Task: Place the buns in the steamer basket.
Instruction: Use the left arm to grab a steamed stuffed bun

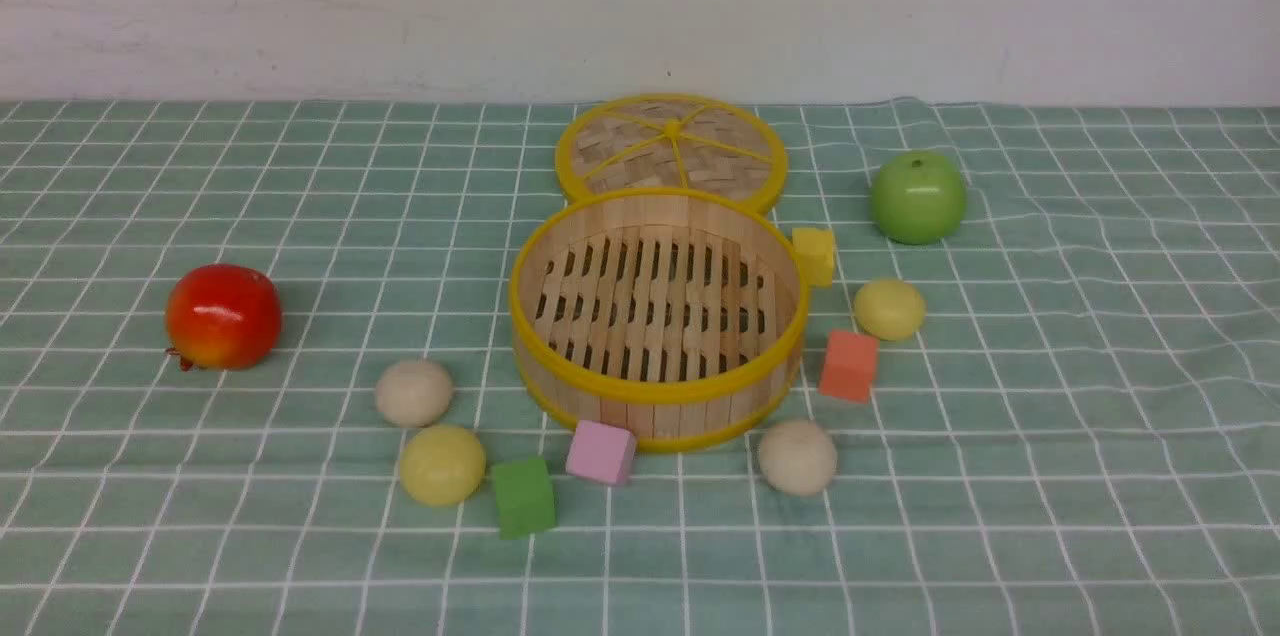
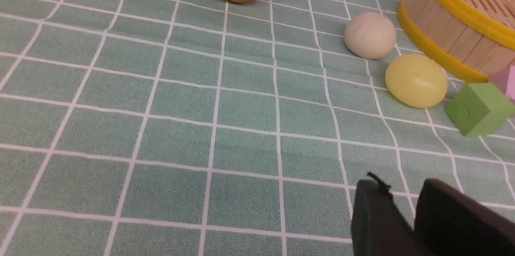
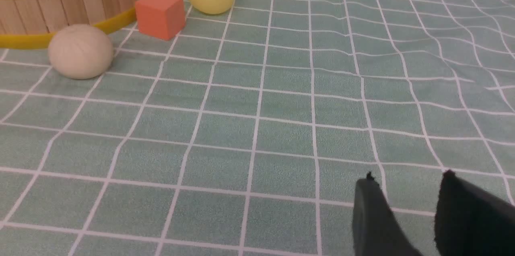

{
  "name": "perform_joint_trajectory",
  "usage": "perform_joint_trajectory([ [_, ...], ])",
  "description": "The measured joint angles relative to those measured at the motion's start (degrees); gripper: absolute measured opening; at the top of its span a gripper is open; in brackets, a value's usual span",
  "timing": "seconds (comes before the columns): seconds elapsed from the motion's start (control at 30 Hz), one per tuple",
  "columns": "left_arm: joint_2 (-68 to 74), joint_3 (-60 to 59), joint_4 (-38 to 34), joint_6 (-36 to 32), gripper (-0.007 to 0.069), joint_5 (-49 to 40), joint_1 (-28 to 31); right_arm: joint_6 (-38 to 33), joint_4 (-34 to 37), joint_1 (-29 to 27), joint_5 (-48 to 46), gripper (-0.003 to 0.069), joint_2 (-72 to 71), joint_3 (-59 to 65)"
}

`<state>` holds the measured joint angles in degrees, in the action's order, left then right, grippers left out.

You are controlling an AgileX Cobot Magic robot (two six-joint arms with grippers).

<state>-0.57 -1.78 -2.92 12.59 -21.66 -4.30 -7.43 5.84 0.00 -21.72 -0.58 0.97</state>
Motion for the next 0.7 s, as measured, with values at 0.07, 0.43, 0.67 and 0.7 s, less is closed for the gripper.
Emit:
perform_joint_trajectory([
  [0.07,0.0,0.0,0.0,0.0,0.0158,0.0,0.0,0.0,0.0,0.0,0.0,0.024,0.0,0.0],
  [0.43,0.0,0.0,0.0,0.0,0.0165,0.0,0.0,0.0,0.0,0.0,0.0,0.024,0.0,0.0],
  [0.67,0.0,0.0,0.0,0.0,0.017,0.0,0.0,0.0,0.0,0.0,0.0,0.024,0.0,0.0],
  [0.7,0.0,0.0,0.0,0.0,0.0173,0.0,0.0,0.0,0.0,0.0,0.0,0.024,0.0,0.0],
])
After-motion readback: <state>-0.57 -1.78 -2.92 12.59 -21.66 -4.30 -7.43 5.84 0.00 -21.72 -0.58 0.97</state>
